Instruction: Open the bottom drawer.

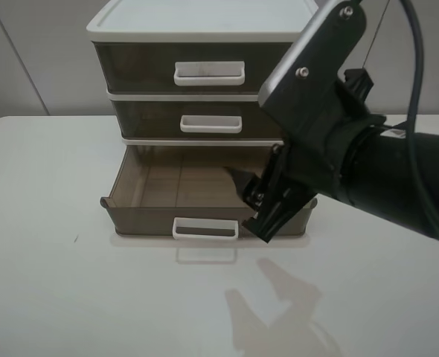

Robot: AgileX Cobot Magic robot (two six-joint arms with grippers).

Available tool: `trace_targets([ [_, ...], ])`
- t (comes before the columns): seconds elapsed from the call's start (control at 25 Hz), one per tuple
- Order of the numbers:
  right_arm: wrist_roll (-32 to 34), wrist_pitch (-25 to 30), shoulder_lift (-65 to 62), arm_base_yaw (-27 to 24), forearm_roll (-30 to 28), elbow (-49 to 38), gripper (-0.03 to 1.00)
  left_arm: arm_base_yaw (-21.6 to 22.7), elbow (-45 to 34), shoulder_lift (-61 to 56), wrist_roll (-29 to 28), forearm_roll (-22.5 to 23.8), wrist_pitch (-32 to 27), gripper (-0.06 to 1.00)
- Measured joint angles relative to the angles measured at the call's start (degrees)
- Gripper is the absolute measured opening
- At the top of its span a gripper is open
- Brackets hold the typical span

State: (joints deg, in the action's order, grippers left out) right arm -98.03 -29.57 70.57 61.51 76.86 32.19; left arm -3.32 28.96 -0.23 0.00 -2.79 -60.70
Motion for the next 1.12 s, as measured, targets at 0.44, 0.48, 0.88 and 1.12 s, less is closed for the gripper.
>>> trace_targets([
  [0.44,29.5,17.6,0.0,-15.1,-29.4,0.0,0.79,0.0,0.0,0.0,0.0,0.0,0.0,0.74],
  [0.48,34.4,20.8,-0.2,-17.8,-33.7,0.0,0.79,0.0,0.0,0.0,0.0,0.0,0.0,0.74],
  [0.88,86.4,57.4,-16.2,-44.7,-72.5,2.0,0.79,0.0,0.0,0.0,0.0,0.0,0.0,0.74],
  [1.12,104.5,74.7,-35.3,-50.8,-89.7,4.7,0.79,0.0,0.0,0.0,0.0,0.0,0.0,0.74],
])
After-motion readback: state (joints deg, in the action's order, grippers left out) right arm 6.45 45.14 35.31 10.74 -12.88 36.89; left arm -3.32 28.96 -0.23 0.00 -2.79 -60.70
